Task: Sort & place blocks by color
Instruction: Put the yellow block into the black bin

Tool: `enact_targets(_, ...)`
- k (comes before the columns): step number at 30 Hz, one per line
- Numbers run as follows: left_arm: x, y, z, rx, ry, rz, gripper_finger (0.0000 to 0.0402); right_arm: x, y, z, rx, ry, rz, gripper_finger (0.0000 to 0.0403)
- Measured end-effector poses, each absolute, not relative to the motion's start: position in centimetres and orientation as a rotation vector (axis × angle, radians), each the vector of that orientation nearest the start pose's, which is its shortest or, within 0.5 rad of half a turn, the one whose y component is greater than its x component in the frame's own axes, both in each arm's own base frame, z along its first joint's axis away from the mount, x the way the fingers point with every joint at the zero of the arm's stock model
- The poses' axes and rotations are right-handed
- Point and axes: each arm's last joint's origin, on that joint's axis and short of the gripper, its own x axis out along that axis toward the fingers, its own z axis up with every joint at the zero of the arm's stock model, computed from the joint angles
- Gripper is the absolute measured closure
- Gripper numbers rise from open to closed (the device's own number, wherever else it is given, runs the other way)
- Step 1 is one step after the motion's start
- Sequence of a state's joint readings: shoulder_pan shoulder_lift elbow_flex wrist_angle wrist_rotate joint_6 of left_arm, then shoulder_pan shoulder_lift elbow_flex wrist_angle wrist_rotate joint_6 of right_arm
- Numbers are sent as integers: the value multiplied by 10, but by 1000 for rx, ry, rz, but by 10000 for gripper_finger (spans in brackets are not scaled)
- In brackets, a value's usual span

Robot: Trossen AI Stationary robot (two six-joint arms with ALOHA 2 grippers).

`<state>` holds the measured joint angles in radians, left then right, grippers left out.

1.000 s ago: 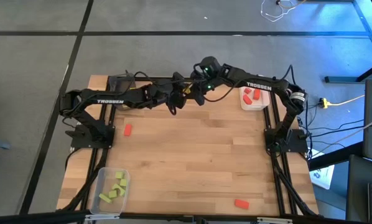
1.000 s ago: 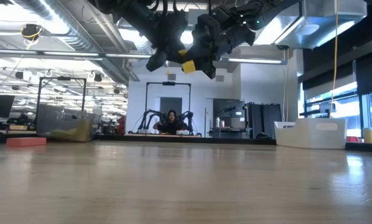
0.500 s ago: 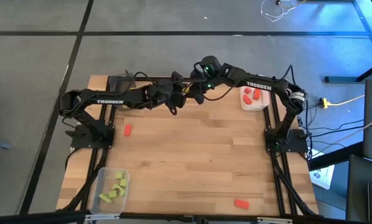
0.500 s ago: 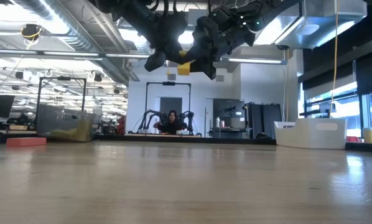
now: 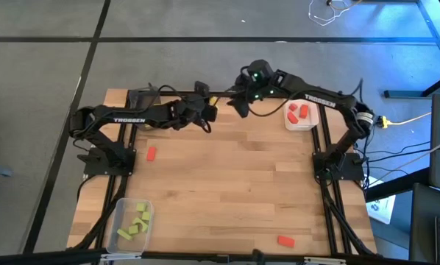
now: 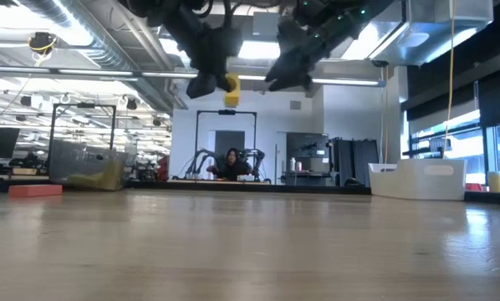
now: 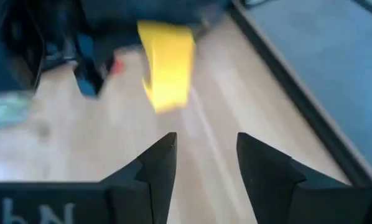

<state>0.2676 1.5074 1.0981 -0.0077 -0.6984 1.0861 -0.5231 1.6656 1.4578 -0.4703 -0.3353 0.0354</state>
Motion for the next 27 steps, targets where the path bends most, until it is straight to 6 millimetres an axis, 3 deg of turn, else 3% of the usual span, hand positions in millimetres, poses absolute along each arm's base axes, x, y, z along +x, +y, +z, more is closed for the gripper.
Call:
enact_targets(7, 292, 127, 284, 925, 1129, 951, 375, 308, -174, 327, 306, 658, -290, 236)
enact_targets(12, 265, 137, 285, 718, 1152, 1146, 375, 306, -173, 329, 282, 657, -274, 236)
enact_targets(20, 221, 143, 276, 135, 1060, 1312, 376, 306, -173, 329, 248, 665, -259, 236)
enact_targets(27, 178, 146, 262, -368, 1138, 1568, 375, 306, -173, 329, 213, 669, -246, 236)
